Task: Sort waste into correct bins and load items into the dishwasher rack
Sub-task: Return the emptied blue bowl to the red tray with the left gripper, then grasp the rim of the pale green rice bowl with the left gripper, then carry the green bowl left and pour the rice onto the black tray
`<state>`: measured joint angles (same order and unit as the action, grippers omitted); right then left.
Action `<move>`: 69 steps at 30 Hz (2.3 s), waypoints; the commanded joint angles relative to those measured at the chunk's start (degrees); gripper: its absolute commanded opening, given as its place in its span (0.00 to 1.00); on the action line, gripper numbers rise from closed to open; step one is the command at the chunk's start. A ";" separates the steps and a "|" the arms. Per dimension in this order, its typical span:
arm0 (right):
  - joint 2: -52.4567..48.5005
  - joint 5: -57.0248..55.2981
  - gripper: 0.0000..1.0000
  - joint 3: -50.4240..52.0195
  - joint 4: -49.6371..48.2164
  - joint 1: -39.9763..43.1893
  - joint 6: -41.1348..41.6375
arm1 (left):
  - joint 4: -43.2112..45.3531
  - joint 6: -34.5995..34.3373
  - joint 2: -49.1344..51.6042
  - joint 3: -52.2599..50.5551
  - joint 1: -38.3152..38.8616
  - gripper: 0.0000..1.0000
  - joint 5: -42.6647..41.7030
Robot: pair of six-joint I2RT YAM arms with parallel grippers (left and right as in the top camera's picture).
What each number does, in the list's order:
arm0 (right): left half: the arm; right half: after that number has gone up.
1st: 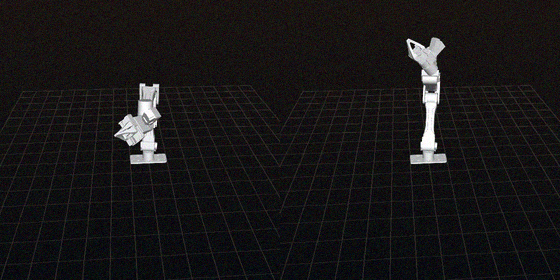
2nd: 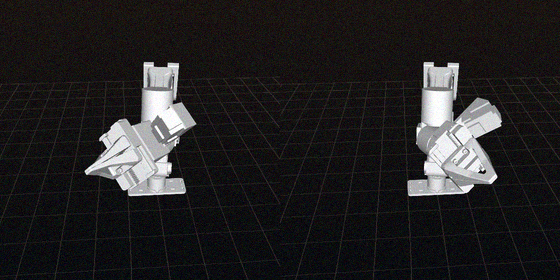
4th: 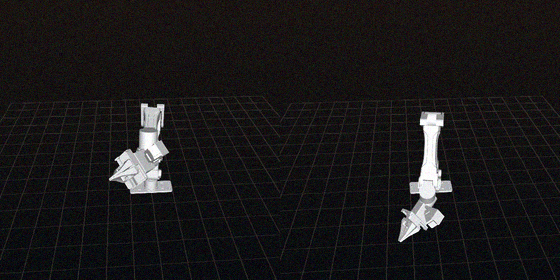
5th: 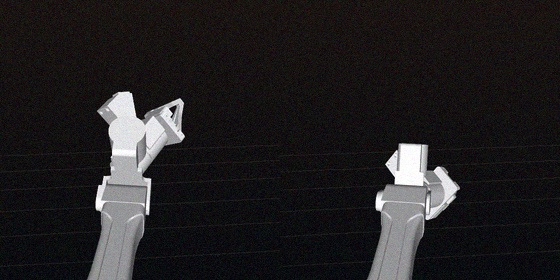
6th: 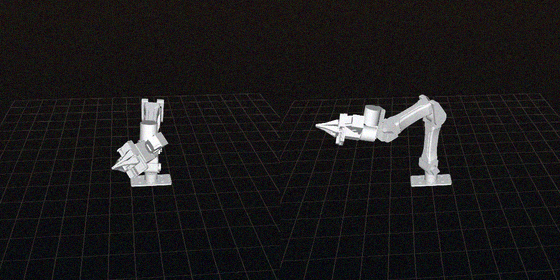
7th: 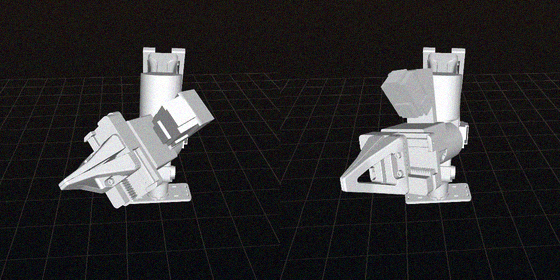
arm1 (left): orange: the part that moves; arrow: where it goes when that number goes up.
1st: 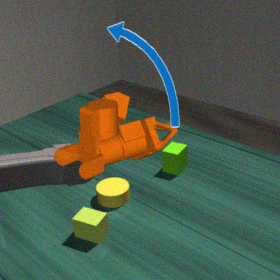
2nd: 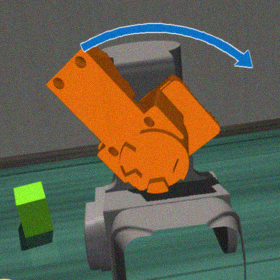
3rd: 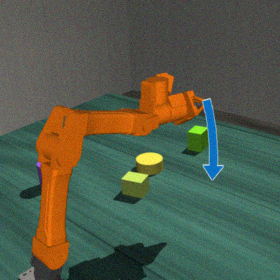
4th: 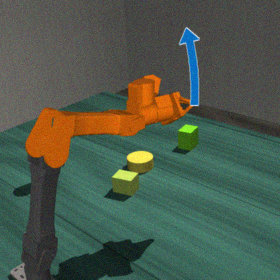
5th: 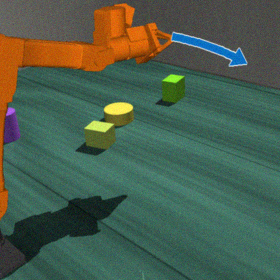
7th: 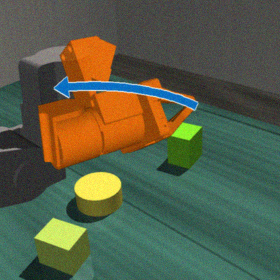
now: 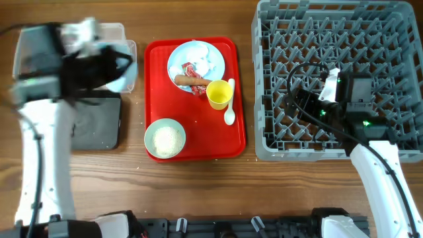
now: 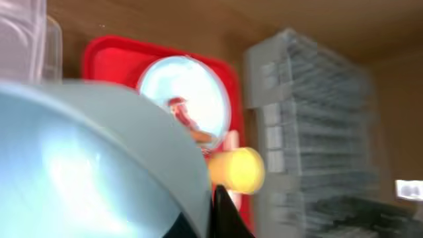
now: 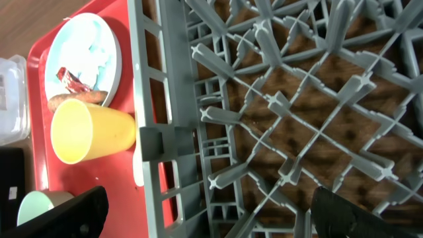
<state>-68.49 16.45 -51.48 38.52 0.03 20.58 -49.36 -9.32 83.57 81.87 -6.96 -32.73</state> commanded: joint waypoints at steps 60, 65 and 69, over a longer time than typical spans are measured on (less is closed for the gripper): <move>-3.32 0.09 1.00 -0.57 -2.51 -0.35 0.63 | -18.93 -21.88 16.48 -4.42 34.18 0.04 27.39; -3.30 0.11 1.00 -0.57 -2.47 -0.35 0.66 | -21.62 -16.26 12.98 2.40 28.81 0.04 24.50; -3.30 0.09 0.99 -0.57 -2.49 -0.35 0.66 | -21.70 -8.41 9.05 2.47 15.15 0.04 16.02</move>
<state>-71.20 16.45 -51.48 36.18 0.03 20.80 -70.94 -25.08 95.96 83.44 17.04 -9.74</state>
